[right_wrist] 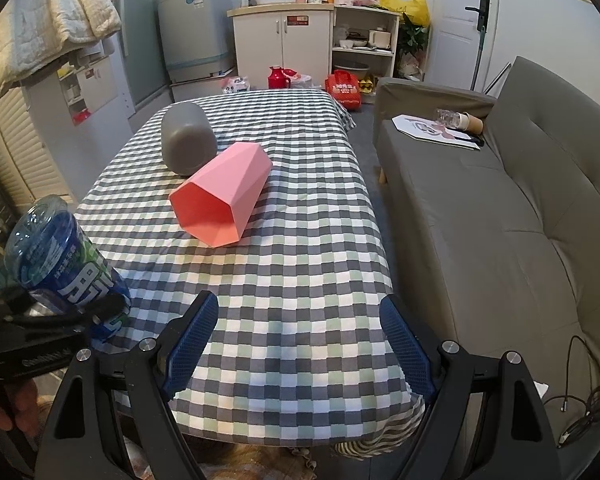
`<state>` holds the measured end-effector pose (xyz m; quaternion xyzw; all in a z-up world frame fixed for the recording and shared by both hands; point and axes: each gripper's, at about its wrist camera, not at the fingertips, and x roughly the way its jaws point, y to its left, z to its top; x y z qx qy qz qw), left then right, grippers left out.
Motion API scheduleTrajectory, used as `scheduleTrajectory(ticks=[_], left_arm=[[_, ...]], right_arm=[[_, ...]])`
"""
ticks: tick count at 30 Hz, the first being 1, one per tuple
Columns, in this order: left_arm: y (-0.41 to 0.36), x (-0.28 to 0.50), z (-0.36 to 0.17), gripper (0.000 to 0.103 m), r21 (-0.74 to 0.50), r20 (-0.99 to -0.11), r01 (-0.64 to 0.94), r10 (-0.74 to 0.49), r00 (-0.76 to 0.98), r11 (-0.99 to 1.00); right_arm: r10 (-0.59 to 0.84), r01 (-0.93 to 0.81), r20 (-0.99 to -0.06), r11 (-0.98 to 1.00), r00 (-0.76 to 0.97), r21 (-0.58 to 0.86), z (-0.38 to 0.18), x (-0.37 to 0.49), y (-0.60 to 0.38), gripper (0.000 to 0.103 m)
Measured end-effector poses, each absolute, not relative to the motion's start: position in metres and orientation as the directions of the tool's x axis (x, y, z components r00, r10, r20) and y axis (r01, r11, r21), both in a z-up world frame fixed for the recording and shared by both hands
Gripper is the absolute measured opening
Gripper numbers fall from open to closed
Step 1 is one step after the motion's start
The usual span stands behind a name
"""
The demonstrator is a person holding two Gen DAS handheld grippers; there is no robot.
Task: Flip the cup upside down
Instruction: 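Rotate the held bottle with the left tool until its cap points up, then lower the bottle upright onto the table with the left tool and open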
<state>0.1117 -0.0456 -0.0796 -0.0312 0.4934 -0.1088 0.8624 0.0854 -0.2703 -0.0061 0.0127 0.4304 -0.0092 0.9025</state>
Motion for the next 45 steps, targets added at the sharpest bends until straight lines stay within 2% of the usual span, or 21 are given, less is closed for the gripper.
scheduleTrajectory(ticks=[13, 16, 17, 19, 21, 25, 29, 33, 37, 41, 42, 44, 45], left_arm=[[-0.074, 0.132, -0.081, 0.069, -0.128, -0.788, 0.193, -0.218, 0.576, 0.973], [-0.074, 0.131, -0.082, 0.074, -0.129, -0.791, 0.199, -0.222, 0.570, 0.971], [-0.075, 0.131, -0.082, 0.084, -0.124, -0.795, 0.204, -0.220, 0.565, 0.971], [-0.076, 0.129, -0.084, 0.091, -0.120, -0.810, 0.215, -0.221, 0.544, 0.969], [-0.078, 0.123, -0.083, 0.092, -0.117, -0.818, 0.226, -0.223, 0.530, 0.967], [-0.063, 0.104, -0.079, 0.091, -0.203, -0.830, 0.204, -0.279, 0.484, 0.958], [-0.046, 0.079, -0.073, 0.091, -0.235, -0.836, 0.188, -0.297, 0.462, 0.954], [-0.027, 0.045, -0.040, 0.091, -0.196, -0.755, 0.186, -0.269, 0.598, 0.963], [-0.014, 0.013, -0.005, 0.091, -0.087, -0.609, 0.149, -0.171, 0.775, 0.985], [0.008, -0.012, 0.011, 0.092, -0.050, -0.468, 0.082, -0.096, 0.878, 0.995], [0.012, -0.012, 0.015, 0.093, -0.047, -0.451, 0.066, -0.080, 0.889, 0.997], [0.021, -0.020, 0.016, 0.098, -0.044, -0.426, 0.039, -0.054, 0.903, 0.998], [0.023, -0.021, 0.014, 0.098, -0.044, -0.425, 0.034, -0.049, 0.904, 0.998]], right_arm=[[-0.007, 0.027, -0.788, 1.000, 0.616, 0.012, -0.012, 0.086, -0.269, 0.083], [-0.009, 0.032, -0.792, 0.999, 0.611, 0.013, -0.014, 0.086, -0.269, 0.083], [-0.009, 0.033, -0.793, 0.999, 0.610, 0.015, -0.013, 0.086, -0.269, 0.083], [-0.009, 0.032, -0.791, 0.999, 0.612, 0.013, -0.012, 0.086, -0.269, 0.083], [-0.011, 0.032, -0.789, 0.999, 0.614, 0.011, -0.011, 0.085, -0.269, 0.083], [-0.017, 0.034, -0.781, 0.999, 0.624, 0.006, -0.001, 0.078, -0.267, 0.083], [-0.017, 0.035, -0.760, 0.999, 0.650, 0.008, 0.013, 0.067, -0.264, 0.083], [0.004, 0.026, -0.723, 0.999, 0.691, 0.029, 0.027, 0.052, -0.258, 0.083], [0.031, -0.003, -0.673, 0.999, 0.739, 0.043, 0.036, 0.037, -0.245, 0.083], [0.025, -0.011, -0.601, 1.000, 0.799, 0.027, 0.041, 0.022, -0.231, 0.084], [0.011, -0.001, -0.580, 1.000, 0.814, 0.018, 0.041, 0.019, -0.228, 0.086], [-0.023, 0.026, -0.511, 1.000, 0.859, -0.001, 0.043, 0.006, -0.224, 0.101], [-0.028, 0.030, -0.476, 1.000, 0.879, -0.003, 0.044, 0.000, -0.222, 0.103]])
